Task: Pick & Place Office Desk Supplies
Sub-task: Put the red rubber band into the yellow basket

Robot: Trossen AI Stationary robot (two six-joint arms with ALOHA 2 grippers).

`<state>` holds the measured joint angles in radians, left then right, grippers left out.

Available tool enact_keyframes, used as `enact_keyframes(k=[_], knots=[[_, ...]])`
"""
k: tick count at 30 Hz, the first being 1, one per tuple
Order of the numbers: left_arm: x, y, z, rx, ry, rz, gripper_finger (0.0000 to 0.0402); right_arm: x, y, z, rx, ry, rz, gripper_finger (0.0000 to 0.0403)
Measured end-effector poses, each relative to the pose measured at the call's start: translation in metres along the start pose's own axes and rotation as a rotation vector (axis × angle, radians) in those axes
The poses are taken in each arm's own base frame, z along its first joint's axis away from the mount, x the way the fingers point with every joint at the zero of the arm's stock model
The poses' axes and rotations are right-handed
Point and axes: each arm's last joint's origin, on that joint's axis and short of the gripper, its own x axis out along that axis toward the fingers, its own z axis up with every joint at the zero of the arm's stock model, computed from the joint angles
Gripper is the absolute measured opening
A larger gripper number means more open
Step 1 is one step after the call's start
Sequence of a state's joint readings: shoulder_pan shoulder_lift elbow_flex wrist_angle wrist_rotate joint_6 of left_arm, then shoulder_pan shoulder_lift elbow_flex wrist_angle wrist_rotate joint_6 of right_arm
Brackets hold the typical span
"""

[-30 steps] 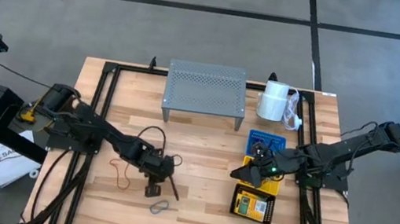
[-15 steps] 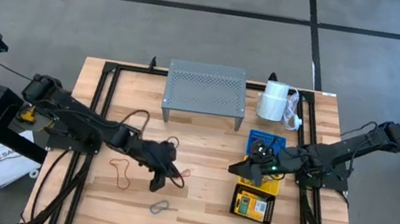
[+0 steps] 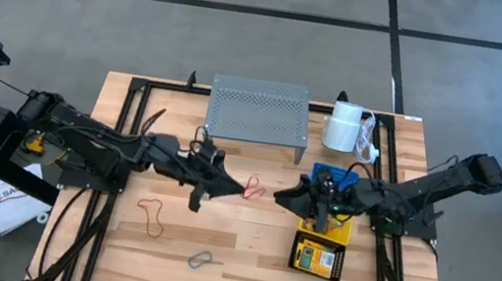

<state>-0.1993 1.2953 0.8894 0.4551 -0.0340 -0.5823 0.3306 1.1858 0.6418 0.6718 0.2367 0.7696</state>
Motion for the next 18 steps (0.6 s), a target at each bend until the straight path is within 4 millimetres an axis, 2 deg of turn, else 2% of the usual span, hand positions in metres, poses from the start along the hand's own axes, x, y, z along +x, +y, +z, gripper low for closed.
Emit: enact_keyframes(k=[4,10,14,18], knots=[[0.000,0.003,0.009,0.001,-0.056,-0.023,0.0000,0.014,-0.012,-0.003,0.005,-0.053,0.005,0.0142],[0.000,0.004,0.015,0.004,-0.080,-0.068,0.0000,0.029,-0.024,-0.004,0.019,-0.161,0.055,0.0195],[-0.001,0.005,0.017,0.004,-0.091,-0.069,0.0000,0.043,-0.025,-0.001,0.018,-0.177,0.057,0.0219],[-0.001,0.006,0.018,0.004,-0.101,-0.068,0.0000,0.060,-0.021,0.000,0.013,-0.150,0.090,0.0225]])
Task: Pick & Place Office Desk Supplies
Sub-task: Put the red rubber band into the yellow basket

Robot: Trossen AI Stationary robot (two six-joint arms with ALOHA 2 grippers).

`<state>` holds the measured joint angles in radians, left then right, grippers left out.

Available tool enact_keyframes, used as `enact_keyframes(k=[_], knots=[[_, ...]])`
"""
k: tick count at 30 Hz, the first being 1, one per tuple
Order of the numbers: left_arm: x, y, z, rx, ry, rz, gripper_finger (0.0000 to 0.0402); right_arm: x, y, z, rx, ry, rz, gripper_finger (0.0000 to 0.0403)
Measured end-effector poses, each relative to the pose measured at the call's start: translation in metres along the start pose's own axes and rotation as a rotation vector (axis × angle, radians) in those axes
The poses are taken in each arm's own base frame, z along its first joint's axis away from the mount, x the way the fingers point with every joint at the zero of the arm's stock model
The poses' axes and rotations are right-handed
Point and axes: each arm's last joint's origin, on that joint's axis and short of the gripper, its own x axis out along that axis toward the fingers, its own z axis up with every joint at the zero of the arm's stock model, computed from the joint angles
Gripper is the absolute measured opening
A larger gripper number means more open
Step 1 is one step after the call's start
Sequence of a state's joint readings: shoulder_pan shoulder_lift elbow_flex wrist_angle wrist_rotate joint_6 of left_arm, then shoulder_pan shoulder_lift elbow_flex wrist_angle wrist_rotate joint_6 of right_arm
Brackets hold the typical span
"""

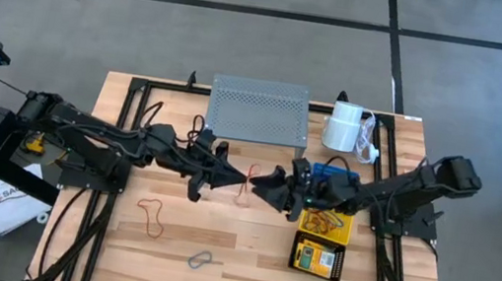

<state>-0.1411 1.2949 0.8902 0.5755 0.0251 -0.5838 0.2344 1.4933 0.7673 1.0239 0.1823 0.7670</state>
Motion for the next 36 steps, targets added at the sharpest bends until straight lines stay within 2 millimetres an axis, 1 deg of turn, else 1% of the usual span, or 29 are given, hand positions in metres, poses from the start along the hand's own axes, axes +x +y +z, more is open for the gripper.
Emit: enact_keyframes(k=[4,9,12,14,16,17,21,22,26,31,33,36], knots=[[0.000,0.002,0.001,-0.002,-0.004,0.007,0.0000,0.015,0.004,0.002,-0.004,0.016,0.052,0.0225],[0.000,0.002,0.002,-0.021,-0.007,0.006,0.0000,0.027,0.006,0.001,-0.009,0.030,0.040,0.0223],[0.000,0.002,0.002,-0.026,-0.008,0.002,0.0000,0.033,0.004,0.000,-0.019,0.067,0.000,0.0215],[0.000,0.001,0.002,-0.026,-0.011,-0.002,0.0000,0.035,0.004,0.000,-0.023,0.088,-0.018,0.0200],[0.000,0.001,0.002,-0.026,-0.010,-0.003,0.0000,0.038,0.006,0.001,-0.024,0.092,-0.022,0.0171],[0.000,0.001,0.002,-0.026,-0.010,-0.004,0.0000,0.038,0.006,0.002,-0.023,0.090,-0.020,0.0150],[0.000,0.000,0.001,-0.027,-0.003,-0.014,0.0000,0.039,0.009,0.003,-0.025,0.084,-0.007,0.0033],[0.000,0.000,0.001,-0.027,0.000,-0.018,0.0000,0.039,0.009,0.003,-0.033,0.084,-0.006,0.0018],[0.000,-0.001,0.001,-0.027,0.008,-0.031,0.0000,0.039,0.011,0.006,-0.012,0.068,-0.006,0.0004],[0.000,-0.001,0.002,-0.040,0.000,-0.037,0.0001,0.037,0.015,0.009,-0.007,0.062,0.001,0.0002],[0.000,-0.002,0.002,-0.055,-0.009,-0.043,0.0006,0.037,0.016,0.010,0.000,0.061,0.003,0.0001],[0.000,-0.003,0.005,-0.055,-0.033,-0.060,0.0024,0.035,0.019,0.013,0.004,0.059,0.013,0.0001]])
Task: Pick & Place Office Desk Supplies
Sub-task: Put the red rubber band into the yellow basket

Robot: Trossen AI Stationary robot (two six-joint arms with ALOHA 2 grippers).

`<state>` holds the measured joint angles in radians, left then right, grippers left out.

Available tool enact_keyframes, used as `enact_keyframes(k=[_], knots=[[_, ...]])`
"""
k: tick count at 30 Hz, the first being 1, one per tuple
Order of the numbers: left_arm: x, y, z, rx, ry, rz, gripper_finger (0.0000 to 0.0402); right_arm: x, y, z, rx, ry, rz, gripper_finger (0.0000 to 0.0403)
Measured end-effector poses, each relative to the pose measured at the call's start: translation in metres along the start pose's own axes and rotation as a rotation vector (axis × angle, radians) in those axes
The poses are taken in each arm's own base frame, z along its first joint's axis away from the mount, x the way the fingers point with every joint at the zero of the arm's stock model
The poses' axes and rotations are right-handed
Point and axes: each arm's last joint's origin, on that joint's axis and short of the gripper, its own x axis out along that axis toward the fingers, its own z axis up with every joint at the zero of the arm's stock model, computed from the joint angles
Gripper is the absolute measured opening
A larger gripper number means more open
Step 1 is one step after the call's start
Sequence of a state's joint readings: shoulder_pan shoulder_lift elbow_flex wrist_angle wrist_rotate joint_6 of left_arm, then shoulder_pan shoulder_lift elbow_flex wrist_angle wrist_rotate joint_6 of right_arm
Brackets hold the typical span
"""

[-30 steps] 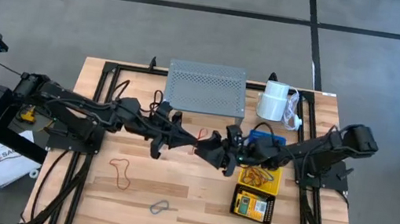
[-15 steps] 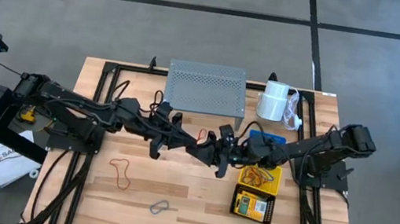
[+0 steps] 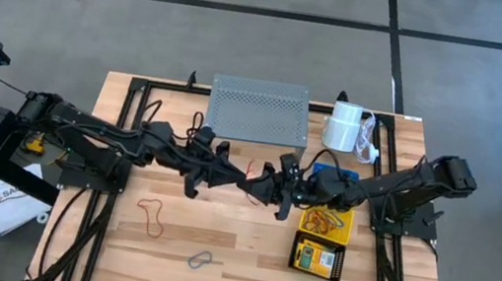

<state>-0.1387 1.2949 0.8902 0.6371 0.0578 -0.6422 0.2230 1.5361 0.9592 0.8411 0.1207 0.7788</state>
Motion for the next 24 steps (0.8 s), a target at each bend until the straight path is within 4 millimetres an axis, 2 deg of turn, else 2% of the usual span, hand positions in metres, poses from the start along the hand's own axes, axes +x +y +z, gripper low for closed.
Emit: enact_keyframes(k=[13,18,24], knots=[[0.000,-0.001,0.006,-0.013,-0.047,-0.024,0.0188,-0.016,0.018,0.020,0.002,0.055,-0.017,0.0000],[-0.005,-0.007,0.013,-0.018,-0.039,-0.078,0.0208,-0.031,0.027,0.032,-0.007,0.112,-0.074,0.0000],[-0.024,-0.028,0.029,0.010,0.035,-0.290,0.0194,-0.061,0.036,0.044,-0.014,0.222,-0.213,0.0000]])
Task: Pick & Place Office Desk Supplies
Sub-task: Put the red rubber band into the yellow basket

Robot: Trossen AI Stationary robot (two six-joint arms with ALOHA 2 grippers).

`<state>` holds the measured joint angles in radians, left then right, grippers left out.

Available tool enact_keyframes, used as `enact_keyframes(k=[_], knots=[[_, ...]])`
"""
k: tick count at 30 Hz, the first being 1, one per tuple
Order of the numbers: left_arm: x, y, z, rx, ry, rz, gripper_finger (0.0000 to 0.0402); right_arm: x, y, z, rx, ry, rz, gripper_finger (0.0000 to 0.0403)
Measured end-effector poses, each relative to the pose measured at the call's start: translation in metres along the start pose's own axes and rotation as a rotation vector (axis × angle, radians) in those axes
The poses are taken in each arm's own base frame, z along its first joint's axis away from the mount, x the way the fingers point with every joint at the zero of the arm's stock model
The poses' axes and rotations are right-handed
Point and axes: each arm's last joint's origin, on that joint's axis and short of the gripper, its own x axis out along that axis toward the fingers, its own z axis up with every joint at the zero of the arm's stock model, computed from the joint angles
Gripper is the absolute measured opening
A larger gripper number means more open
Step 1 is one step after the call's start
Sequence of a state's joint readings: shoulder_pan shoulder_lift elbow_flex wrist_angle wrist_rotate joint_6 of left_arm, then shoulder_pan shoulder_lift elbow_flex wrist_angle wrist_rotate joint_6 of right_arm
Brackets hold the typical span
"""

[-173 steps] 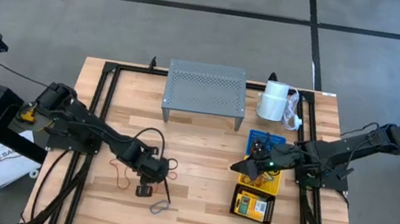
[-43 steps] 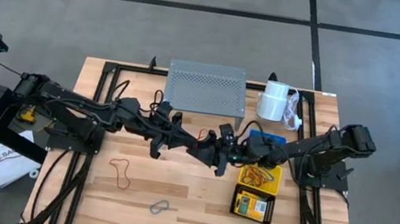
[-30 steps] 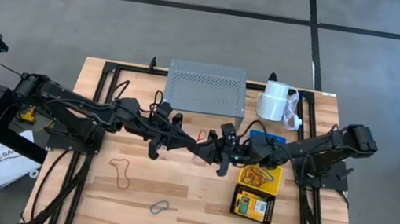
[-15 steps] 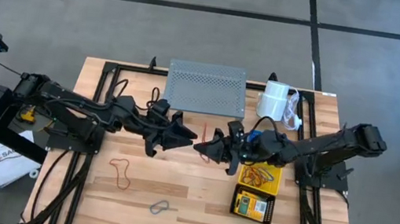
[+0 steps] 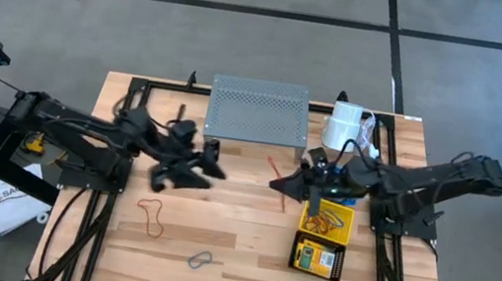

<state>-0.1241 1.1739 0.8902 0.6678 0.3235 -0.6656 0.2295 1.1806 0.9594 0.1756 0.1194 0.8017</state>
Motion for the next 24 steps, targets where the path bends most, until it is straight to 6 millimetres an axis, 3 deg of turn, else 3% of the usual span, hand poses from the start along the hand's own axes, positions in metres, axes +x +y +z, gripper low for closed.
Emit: enact_keyframes(k=[4,8,18,24], knots=[[-0.012,-0.022,0.011,0.053,0.031,-0.112,0.0176,-0.026,-0.006,-0.001,0.016,0.103,-0.143,0.0000],[-0.029,-0.037,0.013,0.124,0.112,-0.055,0.0155,-0.056,-0.015,-0.007,0.056,0.207,-0.330,0.0000],[-0.079,-0.036,-0.013,0.018,0.366,0.561,0.0119,-0.108,-0.029,-0.032,0.177,0.459,-0.672,0.0000],[-0.096,-0.028,-0.033,-0.139,0.482,0.782,0.0120,-0.113,-0.034,-0.046,0.197,0.541,-0.802,0.0000]])
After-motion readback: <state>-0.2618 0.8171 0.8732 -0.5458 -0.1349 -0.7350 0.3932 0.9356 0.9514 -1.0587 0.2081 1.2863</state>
